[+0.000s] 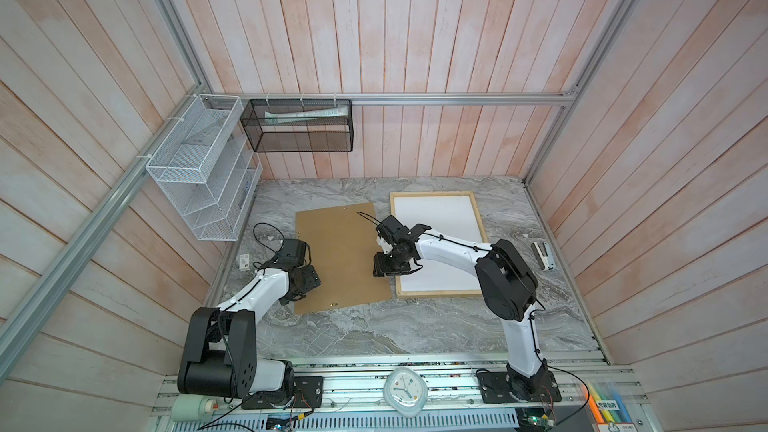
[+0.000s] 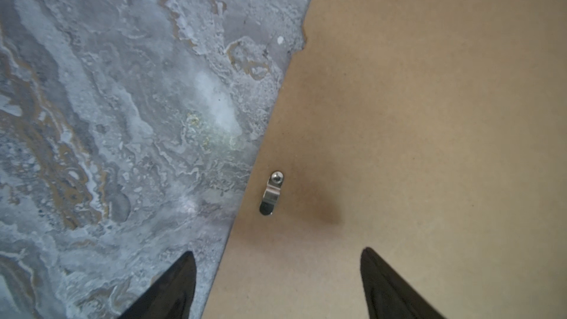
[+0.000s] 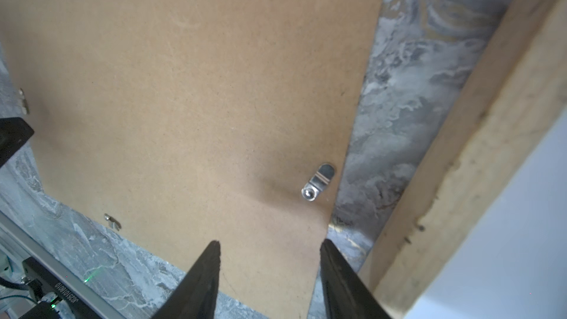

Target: Put the photo into the frame

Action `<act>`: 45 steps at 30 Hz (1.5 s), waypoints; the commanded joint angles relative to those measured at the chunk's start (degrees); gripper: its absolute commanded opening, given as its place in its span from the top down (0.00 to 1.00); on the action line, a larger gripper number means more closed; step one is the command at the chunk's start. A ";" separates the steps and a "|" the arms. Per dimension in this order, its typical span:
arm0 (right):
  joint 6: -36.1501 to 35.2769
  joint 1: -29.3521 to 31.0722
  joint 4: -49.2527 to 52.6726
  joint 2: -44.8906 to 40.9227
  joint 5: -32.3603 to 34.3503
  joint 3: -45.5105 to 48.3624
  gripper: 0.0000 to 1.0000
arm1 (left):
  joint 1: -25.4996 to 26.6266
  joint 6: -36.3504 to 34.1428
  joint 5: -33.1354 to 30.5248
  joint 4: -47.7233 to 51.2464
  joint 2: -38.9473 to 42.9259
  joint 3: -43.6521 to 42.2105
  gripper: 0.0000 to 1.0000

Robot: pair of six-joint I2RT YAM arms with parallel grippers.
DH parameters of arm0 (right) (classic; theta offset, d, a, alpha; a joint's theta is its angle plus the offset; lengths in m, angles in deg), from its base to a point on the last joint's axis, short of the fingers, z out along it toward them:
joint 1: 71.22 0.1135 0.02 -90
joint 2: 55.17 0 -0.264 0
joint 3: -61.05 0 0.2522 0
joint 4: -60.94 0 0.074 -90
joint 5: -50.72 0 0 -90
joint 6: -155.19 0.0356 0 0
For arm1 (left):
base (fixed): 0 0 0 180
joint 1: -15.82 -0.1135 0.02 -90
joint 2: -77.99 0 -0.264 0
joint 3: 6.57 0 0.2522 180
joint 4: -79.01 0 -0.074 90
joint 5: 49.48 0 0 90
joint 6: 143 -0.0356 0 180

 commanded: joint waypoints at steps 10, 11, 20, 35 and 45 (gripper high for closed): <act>2.37 0.80 7.91 4.11 4.04 -4.19 0.46 | 0.45 -1.76 -1.42 -1.49 -0.11 -1.51 0.15; 2.36 0.89 7.83 4.33 3.72 -4.33 0.46 | 0.63 -1.77 -1.40 -1.61 -0.19 -1.59 0.15; 1.57 1.66 6.70 5.77 0.65 -4.64 0.47 | 1.24 -2.38 -0.19 -2.46 -3.10 -1.50 0.16; 0.51 1.55 0.06 5.79 -8.46 -2.99 0.48 | 4.22 -3.59 4.03 -3.86 -5.77 -0.87 0.18; 1.48 1.20 -3.85 2.74 -12.86 -2.22 0.48 | 5.88 -3.74 6.65 -5.88 -5.65 -1.66 0.19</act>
